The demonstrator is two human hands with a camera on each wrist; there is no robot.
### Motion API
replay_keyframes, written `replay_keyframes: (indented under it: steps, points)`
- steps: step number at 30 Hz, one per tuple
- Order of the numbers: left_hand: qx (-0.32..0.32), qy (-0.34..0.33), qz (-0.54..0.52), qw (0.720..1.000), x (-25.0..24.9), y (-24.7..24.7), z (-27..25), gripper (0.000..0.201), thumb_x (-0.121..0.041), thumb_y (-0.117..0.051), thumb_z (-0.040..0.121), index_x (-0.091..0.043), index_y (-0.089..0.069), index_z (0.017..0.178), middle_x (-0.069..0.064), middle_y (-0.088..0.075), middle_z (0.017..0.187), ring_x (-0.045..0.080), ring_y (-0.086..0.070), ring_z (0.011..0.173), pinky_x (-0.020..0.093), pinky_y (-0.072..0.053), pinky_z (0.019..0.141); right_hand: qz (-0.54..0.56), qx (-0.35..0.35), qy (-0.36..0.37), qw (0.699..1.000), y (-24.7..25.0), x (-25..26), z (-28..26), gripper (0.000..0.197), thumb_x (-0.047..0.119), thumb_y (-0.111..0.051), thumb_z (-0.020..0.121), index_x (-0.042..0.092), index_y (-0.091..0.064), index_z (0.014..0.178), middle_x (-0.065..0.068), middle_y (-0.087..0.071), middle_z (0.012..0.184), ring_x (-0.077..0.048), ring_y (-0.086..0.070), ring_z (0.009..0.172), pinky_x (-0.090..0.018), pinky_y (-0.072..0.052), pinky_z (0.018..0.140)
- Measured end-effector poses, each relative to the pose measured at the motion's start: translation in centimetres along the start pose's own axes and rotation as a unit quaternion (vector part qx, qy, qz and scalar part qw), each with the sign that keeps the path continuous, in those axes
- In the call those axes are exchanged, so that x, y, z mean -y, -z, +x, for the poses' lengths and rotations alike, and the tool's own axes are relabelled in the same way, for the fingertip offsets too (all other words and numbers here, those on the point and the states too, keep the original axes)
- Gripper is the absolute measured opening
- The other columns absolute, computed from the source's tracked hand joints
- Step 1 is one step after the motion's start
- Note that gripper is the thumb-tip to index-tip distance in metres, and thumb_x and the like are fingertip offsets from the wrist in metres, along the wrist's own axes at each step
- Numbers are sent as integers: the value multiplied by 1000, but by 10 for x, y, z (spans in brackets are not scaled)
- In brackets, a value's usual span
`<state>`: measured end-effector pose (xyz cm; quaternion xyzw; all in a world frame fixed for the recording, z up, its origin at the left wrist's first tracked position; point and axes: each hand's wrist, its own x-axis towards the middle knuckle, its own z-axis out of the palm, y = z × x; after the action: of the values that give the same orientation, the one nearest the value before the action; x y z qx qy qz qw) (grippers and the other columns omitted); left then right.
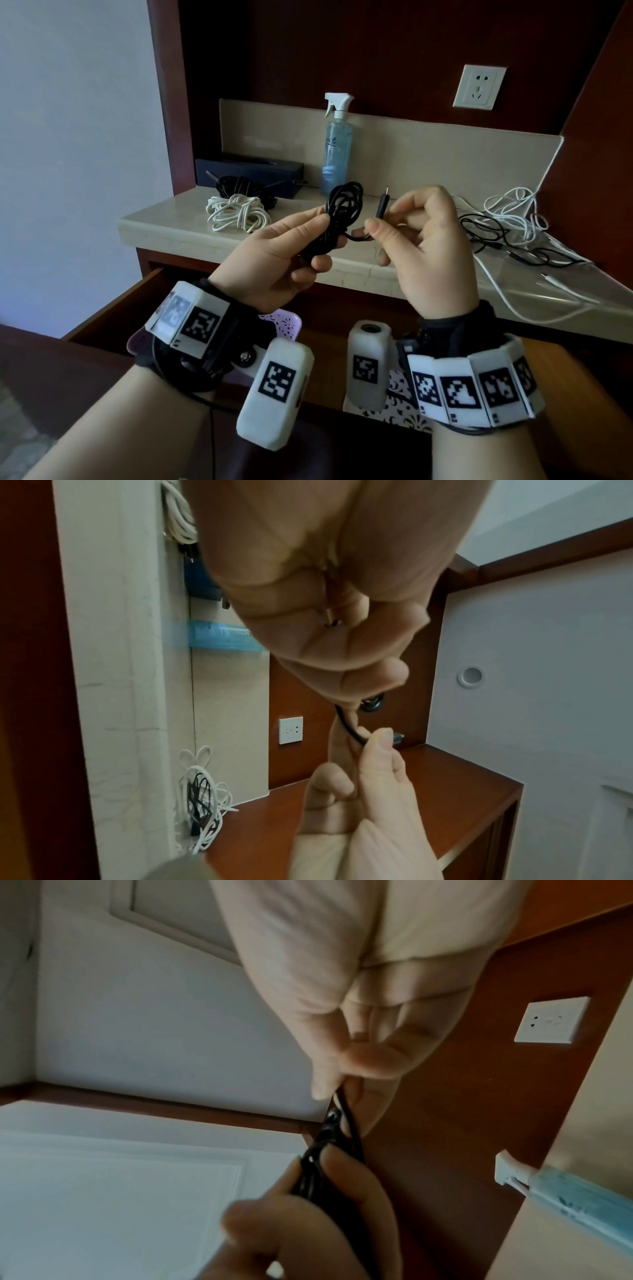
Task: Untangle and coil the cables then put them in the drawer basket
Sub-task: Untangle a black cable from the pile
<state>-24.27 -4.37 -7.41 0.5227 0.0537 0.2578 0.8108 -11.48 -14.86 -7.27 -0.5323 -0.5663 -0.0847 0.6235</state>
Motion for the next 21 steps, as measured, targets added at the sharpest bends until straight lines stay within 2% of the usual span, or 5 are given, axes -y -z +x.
replay_keyframes:
  steps: [6,11,14,18,21]
  points:
    - [3,27,20,999,-4,-1,1,28,-22,-51,79,-11,-59,103,2,-62,70,5,-46,45,9,-29,32,-25,-7,29,999,0,0,-7,26,18,-59,84,32,-43,98,7,-66,82,-1,-64,74,-13,-46,68]
    - [2,45,7,999,-3,-6,2,30,-22,-52,80,-10,-58,107,3,-62,71,5,-48,46,9,-30,31,-98,-13,64,993,-2,-4,-8,17,12,-58,86,18,-64,101,7,-64,88,-1,-60,83,-12,-47,78]
    - [-7,37,5,999,-2,-8,3,32,-22,-52,80,-10,-58,109,4,-62,72,5,-48,46,9,-30,31,-121,-17,70,990,-2,-4,-8,19,13,-59,85,12,-70,101,-3,-66,88,-7,-62,79,-19,-52,74]
    - [-13,17,28,999,-2,-8,1,36,-22,-52,79,-12,-60,113,2,-63,72,5,-48,46,10,-30,32,-94,-45,40,994,-4,-1,-9,8,17,-61,83,11,-66,82,-3,-68,86,-14,-67,76,-36,-57,67]
    - [-3,3,43,999,-5,-9,-1,35,-21,-52,79,-14,-61,112,0,-63,71,4,-48,47,9,-31,33,-14,-65,13,998,-6,3,-11,6,13,-61,84,12,-60,78,1,-68,86,-9,-69,76,-34,-59,66]
